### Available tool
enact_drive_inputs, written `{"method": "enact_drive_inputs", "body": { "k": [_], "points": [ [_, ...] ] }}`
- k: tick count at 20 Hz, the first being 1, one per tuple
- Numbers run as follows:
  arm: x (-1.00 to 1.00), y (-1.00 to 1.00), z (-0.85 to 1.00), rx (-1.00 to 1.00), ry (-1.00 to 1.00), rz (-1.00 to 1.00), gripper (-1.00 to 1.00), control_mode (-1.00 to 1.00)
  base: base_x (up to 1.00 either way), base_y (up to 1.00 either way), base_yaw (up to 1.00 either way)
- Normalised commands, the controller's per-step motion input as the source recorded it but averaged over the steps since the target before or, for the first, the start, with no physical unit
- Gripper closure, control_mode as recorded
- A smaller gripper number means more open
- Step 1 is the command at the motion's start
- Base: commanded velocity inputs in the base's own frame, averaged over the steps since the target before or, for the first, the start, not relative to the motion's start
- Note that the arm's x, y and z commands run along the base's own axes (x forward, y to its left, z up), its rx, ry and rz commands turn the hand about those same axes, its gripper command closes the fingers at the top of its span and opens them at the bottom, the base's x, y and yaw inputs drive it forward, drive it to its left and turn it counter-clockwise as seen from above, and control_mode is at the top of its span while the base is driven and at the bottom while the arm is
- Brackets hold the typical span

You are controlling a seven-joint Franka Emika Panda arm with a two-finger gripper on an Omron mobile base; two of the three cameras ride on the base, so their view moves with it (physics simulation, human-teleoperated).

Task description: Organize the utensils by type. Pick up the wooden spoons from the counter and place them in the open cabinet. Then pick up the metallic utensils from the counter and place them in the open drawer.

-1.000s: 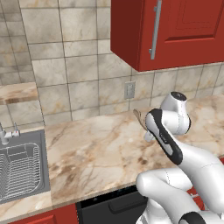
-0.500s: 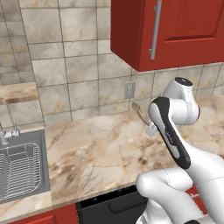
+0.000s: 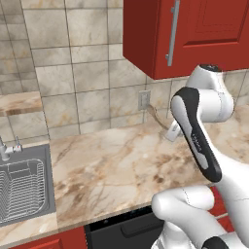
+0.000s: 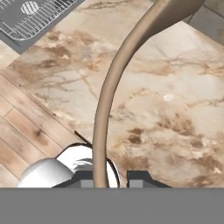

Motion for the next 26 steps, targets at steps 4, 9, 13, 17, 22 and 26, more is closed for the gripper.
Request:
{"method": "enact_drive_inputs", "body": {
  "k": [4,9,13,17,22,26],
  "points": [
    [-0.89,0.09,0.00,-0.15,-0.19,0.00,1.00,-1.00,0.00,0.00,0.00],
    [-0.73,0.07,0.17,-0.07,-0.17,0.00,1.00,-1.00,0.00,0.00,0.00],
    [-0.32,0.00,0.52,0.00,-0.02,0.00,1.00,-1.00,0.00,0.00,0.00],
    [-0.21,0.00,0.48,0.01,0.00,0.00,1.00,-1.00,0.00,0.00,0.00],
    [-0.32,-0.01,0.05,0.00,-0.01,0.00,1.00,-1.00,0.00,0.00,0.00],
    [-0.42,-0.07,0.05,0.00,-0.04,0.00,1.00,-1.00,0.00,0.00,0.00]
  ]
}}
